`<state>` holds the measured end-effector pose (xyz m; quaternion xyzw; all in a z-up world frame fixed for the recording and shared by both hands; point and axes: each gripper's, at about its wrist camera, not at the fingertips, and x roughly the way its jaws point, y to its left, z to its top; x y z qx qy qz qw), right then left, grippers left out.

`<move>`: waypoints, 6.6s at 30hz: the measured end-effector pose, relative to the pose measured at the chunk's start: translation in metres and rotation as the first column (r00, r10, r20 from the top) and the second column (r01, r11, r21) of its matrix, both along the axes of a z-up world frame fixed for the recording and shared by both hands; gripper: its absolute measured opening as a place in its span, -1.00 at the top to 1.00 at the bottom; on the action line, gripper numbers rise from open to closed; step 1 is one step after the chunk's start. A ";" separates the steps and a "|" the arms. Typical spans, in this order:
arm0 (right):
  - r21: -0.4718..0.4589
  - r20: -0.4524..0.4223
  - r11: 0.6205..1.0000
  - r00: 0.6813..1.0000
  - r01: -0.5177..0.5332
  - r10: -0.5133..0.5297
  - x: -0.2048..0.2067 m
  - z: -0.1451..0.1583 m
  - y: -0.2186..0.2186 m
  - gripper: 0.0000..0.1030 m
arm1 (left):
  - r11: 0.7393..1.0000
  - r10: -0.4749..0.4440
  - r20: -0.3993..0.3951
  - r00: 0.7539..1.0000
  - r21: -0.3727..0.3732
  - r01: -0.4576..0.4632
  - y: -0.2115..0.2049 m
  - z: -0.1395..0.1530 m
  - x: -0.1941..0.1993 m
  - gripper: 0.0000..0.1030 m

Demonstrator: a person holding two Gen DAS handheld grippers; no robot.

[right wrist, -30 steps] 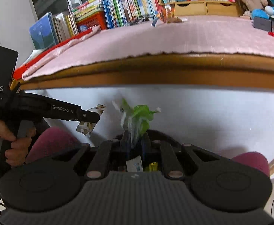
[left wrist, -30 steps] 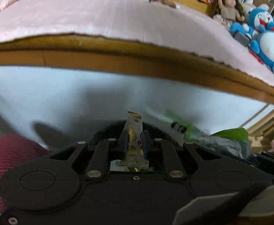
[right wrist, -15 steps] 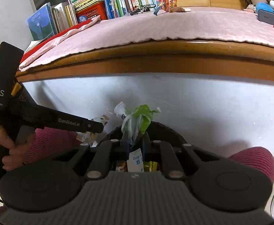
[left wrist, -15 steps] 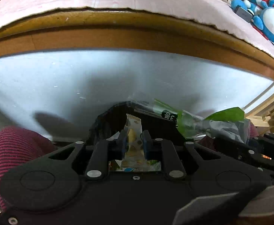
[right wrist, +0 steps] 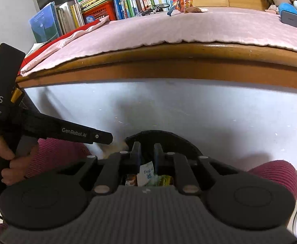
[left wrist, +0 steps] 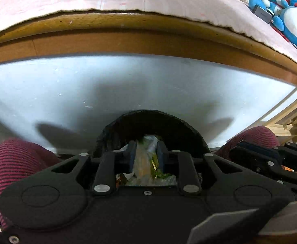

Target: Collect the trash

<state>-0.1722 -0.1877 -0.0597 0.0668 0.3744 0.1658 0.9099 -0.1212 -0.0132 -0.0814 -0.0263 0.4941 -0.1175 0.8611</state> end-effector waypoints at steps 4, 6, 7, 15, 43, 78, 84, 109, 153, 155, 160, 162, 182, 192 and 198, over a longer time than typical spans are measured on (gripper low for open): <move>0.007 0.001 1.000 1.000 0.011 -0.011 0.001 0.000 0.000 0.56 | 1.000 -0.003 0.015 1.000 -0.008 0.003 0.000 0.004 0.000 0.07; 0.014 0.001 1.000 1.000 0.019 -0.019 0.001 0.000 -0.002 0.22 | 1.000 -0.005 0.021 1.000 -0.007 0.005 0.001 0.007 0.001 0.00; 0.021 0.002 1.000 1.000 0.023 -0.023 0.002 0.000 -0.003 0.18 | 1.000 -0.005 0.026 1.000 -0.006 0.005 0.001 0.008 0.001 -0.02; 0.065 0.071 0.997 0.997 0.037 -0.042 0.009 0.020 -0.019 -0.31 | 0.999 -0.027 0.157 0.987 -0.040 0.034 0.012 0.051 0.001 -0.47; 0.175 0.200 0.958 0.945 0.226 -0.259 0.254 0.121 -0.107 -0.71 | 0.990 0.104 0.489 0.866 -0.137 -0.041 -0.034 0.164 0.244 -0.67; -0.162 0.167 0.987 0.985 -0.007 0.034 0.406 0.061 -0.050 -0.92 | 0.973 0.190 0.445 0.875 -0.203 -0.108 -0.053 0.126 0.384 0.85; -0.188 0.126 0.982 0.991 -0.026 0.050 0.419 0.050 -0.041 -0.85 | 0.970 0.195 0.437 0.878 -0.216 -0.108 -0.039 0.127 0.378 0.85; -0.195 0.129 0.980 0.992 0.034 -0.009 0.424 0.056 -0.036 0.22 | 0.969 0.175 0.430 0.886 -0.237 -0.077 -0.026 0.129 0.350 0.85; -0.139 0.185 0.990 0.982 -0.001 0.027 0.233 0.070 -0.025 0.56 | 0.937 0.211 0.390 0.896 -0.341 -0.073 0.024 0.132 0.200 0.83; -0.133 0.213 0.991 0.977 -0.002 0.030 0.223 0.076 -0.025 0.57 | 0.938 0.209 0.389 0.897 -0.338 -0.071 0.023 0.133 0.192 0.83; -0.100 0.239 0.995 0.970 -0.015 0.038 0.200 0.087 -0.026 0.57 | 0.941 0.201 0.420 0.885 -0.334 -0.055 0.023 0.136 0.163 0.83; -0.090 0.250 0.996 0.967 -0.018 0.040 0.188 0.090 -0.027 0.57 | 0.943 0.195 0.439 0.877 -0.329 -0.045 0.022 0.137 0.146 0.83; -0.041 0.220 0.998 0.974 -0.039 0.047 0.057 0.057 -0.013 0.56 | 0.961 0.107 0.337 0.936 -0.277 -0.010 0.035 0.092 -0.001 0.83; -0.037 0.109 0.999 0.993 -0.032 0.036 0.034 0.014 0.003 0.56 | 0.978 0.092 0.204 0.975 -0.202 -0.050 0.030 0.048 -0.019 0.83; -0.046 0.055 0.998 0.998 -0.035 0.037 0.032 -0.002 0.008 0.55 | 0.983 0.090 0.124 0.988 -0.169 -0.068 0.026 0.027 -0.017 0.83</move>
